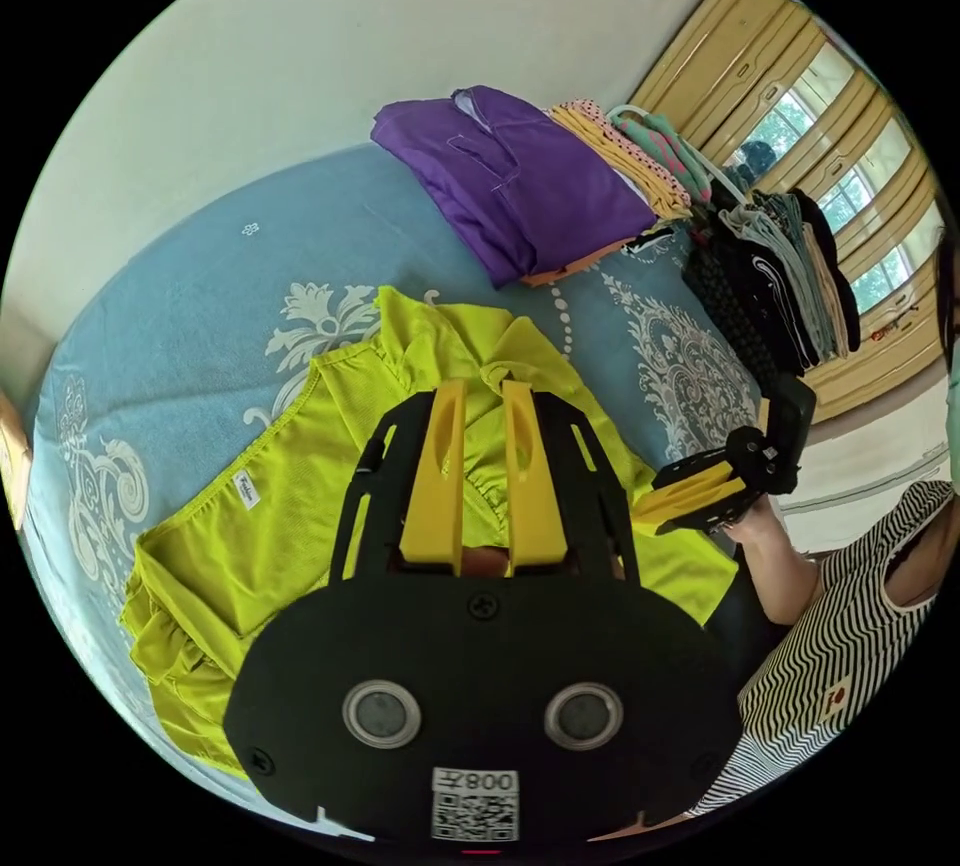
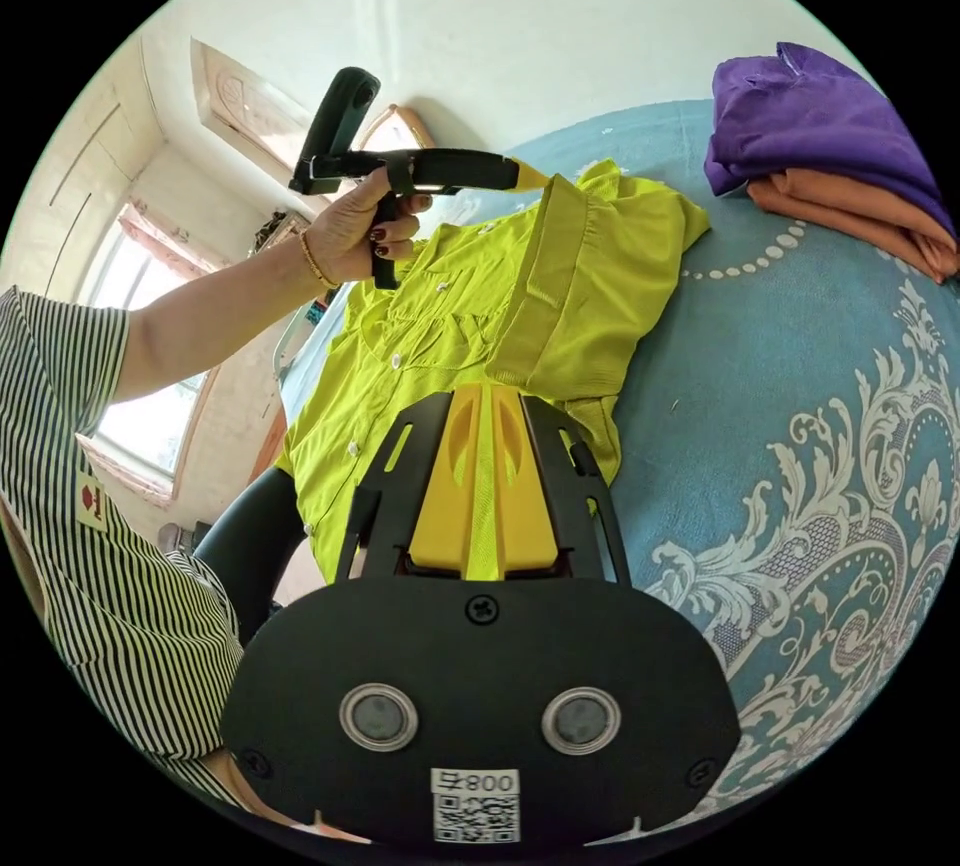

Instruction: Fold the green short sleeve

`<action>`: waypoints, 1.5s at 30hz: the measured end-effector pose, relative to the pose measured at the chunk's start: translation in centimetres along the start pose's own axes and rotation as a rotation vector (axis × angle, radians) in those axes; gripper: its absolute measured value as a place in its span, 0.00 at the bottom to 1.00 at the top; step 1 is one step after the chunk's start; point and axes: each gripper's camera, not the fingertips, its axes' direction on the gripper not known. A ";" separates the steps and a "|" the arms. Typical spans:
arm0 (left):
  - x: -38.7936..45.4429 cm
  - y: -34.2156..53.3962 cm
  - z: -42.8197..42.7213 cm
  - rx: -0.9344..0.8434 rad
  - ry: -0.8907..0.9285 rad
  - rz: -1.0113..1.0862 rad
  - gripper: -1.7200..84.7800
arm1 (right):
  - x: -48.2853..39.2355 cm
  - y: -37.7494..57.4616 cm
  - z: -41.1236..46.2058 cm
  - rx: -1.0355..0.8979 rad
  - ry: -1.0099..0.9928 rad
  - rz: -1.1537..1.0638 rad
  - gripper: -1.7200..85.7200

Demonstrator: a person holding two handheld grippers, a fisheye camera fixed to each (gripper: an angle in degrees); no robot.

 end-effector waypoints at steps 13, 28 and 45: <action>-5.2 2.6 -1.9 -0.044 0.047 -0.114 0.11 | 1.5 -2.0 0.4 0.004 -0.064 -0.020 0.02; -6.3 4.4 -4.9 -0.059 0.049 -0.118 0.14 | 3.1 -4.2 1.6 0.057 0.174 0.148 0.02; 2.0 0.2 0.4 -0.131 0.010 0.101 0.03 | 1.9 -5.1 3.7 -0.011 0.127 0.134 0.02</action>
